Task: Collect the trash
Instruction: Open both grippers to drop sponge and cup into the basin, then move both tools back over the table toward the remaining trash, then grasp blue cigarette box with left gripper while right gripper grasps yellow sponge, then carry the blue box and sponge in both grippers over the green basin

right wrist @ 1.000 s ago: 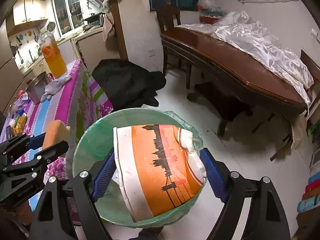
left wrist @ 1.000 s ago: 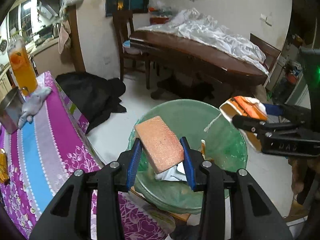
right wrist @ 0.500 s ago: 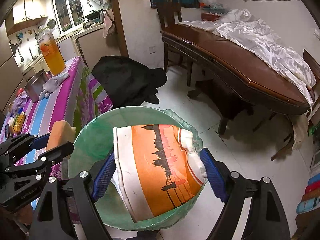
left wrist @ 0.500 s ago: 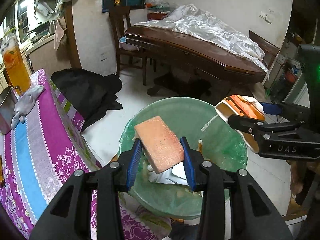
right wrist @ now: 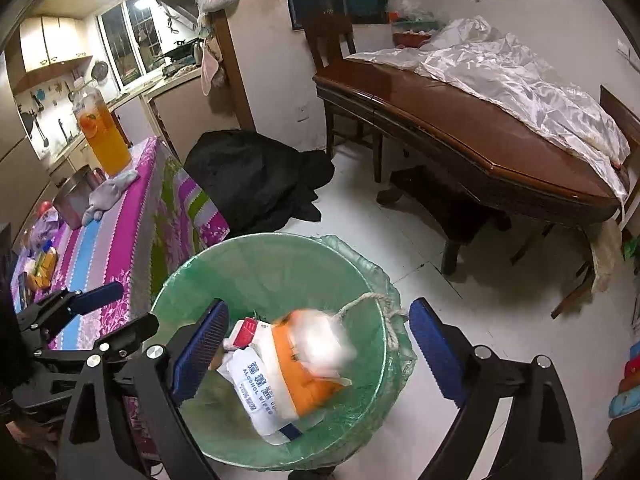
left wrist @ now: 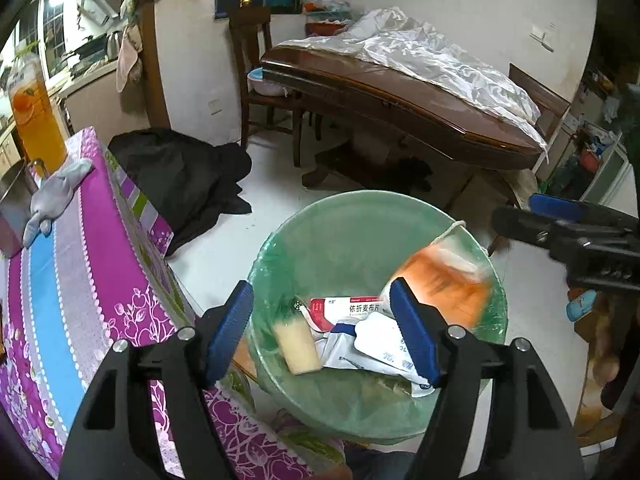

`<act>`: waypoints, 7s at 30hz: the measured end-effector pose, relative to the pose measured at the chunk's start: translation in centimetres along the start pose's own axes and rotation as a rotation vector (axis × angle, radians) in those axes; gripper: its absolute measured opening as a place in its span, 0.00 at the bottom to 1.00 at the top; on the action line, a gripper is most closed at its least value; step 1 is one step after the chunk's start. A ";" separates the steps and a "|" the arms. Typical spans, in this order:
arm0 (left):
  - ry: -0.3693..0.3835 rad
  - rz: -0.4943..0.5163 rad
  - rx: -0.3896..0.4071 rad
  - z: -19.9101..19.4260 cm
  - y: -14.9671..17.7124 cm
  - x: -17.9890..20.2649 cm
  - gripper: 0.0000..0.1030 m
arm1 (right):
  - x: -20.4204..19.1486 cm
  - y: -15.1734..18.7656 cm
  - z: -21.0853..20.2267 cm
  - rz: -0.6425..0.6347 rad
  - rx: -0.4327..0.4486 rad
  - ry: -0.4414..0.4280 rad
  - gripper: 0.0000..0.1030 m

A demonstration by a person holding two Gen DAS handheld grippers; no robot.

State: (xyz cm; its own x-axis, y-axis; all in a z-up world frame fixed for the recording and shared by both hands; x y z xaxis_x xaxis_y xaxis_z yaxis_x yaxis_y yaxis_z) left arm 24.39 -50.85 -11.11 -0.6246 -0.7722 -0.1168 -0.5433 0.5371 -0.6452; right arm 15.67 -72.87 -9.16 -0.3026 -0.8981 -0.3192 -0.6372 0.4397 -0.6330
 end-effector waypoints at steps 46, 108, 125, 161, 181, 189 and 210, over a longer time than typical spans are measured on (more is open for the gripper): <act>-0.516 -0.482 0.032 -9.4 14.2 -41.7 0.66 | -34.0 4.8 3.4 -0.360 0.162 -0.399 0.95; -0.598 -0.725 -0.026 -8.1 22.6 -55.3 0.51 | -69.9 9.8 27.5 -0.870 -0.205 -0.602 0.41; -0.686 -0.640 0.132 -13.8 19.1 -51.4 0.52 | -60.8 7.5 13.8 -0.622 0.184 -0.502 0.42; -0.592 -0.485 0.306 -18.3 11.0 -36.8 0.52 | -46.9 5.8 -0.8 -0.481 0.385 -0.330 0.42; -0.471 -0.358 0.334 -15.9 6.1 -26.8 0.52 | -35.4 4.4 -6.0 -0.393 0.424 -0.183 0.42; -0.411 -0.298 0.351 -14.8 3.5 -21.6 0.52 | -29.7 3.4 -7.7 -0.352 0.433 -0.115 0.42; -0.291 -0.163 0.338 -11.1 -0.3 -10.5 0.52 | -14.6 2.1 -9.8 -0.222 0.400 0.039 0.42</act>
State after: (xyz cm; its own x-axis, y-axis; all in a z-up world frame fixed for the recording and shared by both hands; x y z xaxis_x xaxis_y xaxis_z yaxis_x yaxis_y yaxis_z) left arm 24.94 -39.14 -1.28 -0.3369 -0.9262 -0.1691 -0.3783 0.2976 -0.8765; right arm 11.84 -58.98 1.08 -0.2211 -0.9675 -0.1229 -0.3685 0.1996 -0.9079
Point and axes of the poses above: each gripper's, at about its wrist camera, not at the fingertips, and z roughly the way its jaws point, x to its right, y to its underside, the point moved 9 cm from there along z, roughly the way its jaws point, and after that the axes turned 15 degrees about -y, right-handed, at the moved point
